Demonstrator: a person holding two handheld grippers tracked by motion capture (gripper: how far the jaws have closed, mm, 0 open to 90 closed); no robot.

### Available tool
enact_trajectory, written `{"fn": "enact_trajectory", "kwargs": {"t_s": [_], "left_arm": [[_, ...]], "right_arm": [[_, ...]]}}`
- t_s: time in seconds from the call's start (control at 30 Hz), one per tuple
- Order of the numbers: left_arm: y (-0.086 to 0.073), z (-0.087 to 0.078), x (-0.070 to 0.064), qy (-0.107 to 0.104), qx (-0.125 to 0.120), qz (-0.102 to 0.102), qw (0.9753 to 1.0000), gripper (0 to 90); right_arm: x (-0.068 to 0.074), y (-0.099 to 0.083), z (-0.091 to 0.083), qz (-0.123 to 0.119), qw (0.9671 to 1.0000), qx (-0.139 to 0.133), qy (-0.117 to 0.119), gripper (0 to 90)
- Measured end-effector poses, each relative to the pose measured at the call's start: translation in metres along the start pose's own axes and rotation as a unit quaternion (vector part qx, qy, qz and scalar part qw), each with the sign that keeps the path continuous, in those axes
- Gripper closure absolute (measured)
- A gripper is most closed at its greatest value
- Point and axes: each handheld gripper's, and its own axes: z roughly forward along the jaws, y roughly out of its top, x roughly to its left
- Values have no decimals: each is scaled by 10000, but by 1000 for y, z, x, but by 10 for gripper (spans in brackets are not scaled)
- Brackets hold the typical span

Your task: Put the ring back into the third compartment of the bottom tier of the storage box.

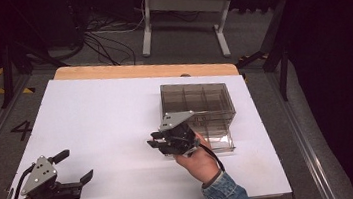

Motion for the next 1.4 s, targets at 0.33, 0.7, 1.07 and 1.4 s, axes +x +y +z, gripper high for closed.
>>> {"fn": "enact_trajectory", "kwargs": {"t_s": [0.33,0.7,1.07,1.4], "left_arm": [[0,0,1,-5,-1,19,10000,42],[0,0,0,-2,9,24,10000,42],[0,0,1,3,9,22,10000,41],[0,-1,0,-7,11,-1,10000,41]], "right_arm": [[-12,-11,-18,188,9996,-16,-197,699],[-25,-25,-39,365,9985,4,-401,699],[-36,-36,-55,534,9969,25,-569,699],[-44,-47,-66,649,9951,95,-735,698]]}}
